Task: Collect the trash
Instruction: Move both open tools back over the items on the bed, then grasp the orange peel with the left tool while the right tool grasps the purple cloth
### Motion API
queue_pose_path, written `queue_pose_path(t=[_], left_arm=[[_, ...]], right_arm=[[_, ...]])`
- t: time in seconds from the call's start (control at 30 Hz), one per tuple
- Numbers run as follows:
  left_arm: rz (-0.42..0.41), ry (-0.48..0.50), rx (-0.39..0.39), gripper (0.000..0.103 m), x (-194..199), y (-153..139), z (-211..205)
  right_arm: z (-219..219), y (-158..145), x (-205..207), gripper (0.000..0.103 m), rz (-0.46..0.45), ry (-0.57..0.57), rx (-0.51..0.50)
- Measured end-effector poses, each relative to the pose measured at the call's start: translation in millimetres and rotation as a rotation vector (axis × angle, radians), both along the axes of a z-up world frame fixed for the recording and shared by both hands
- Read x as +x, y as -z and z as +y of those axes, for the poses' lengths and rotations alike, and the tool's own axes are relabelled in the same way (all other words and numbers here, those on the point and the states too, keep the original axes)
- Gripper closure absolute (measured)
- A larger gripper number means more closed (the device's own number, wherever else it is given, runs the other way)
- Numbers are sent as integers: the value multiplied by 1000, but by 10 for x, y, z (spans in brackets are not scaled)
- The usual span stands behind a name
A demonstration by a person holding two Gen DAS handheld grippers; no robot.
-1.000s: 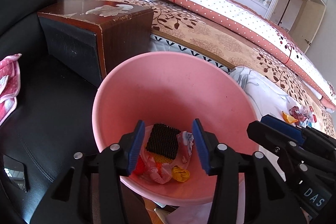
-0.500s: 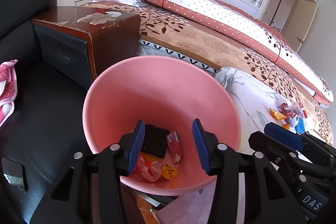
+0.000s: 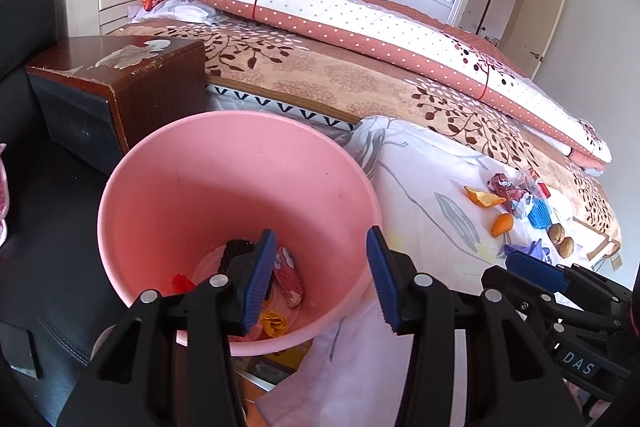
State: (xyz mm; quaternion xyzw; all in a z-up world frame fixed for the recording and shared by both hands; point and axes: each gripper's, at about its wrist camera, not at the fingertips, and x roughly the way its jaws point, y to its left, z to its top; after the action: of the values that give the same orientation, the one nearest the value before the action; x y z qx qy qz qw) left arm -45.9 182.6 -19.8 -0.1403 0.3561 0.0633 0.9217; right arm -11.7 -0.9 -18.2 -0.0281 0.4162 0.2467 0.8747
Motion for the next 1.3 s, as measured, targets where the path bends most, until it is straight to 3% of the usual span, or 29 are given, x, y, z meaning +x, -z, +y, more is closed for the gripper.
queue_pose_path(t=[0.47,0.63,0.8,1.0,1.23,1.3], left_arm=[[-19,190,36,56,162,-37,-640],[-5,230,42,56,235,-1,-811],[11,254,41,56,293,35,-924],[36,282,60,56,342,83,-1042],[43,308,77,56,397,92,-1145],[45,320,77,56,436,98,-1181]], right_arm=[[-1299,221,132,59,48,256,6],[-1592,291,204,52,60,288,4],[-1640,305,311,47,49,243,-28],[-1357,327,446,41,-8,118,-138],[-1198,440,646,42,-19,97,-213],[-1190,454,663,52,-31,107,-230]])
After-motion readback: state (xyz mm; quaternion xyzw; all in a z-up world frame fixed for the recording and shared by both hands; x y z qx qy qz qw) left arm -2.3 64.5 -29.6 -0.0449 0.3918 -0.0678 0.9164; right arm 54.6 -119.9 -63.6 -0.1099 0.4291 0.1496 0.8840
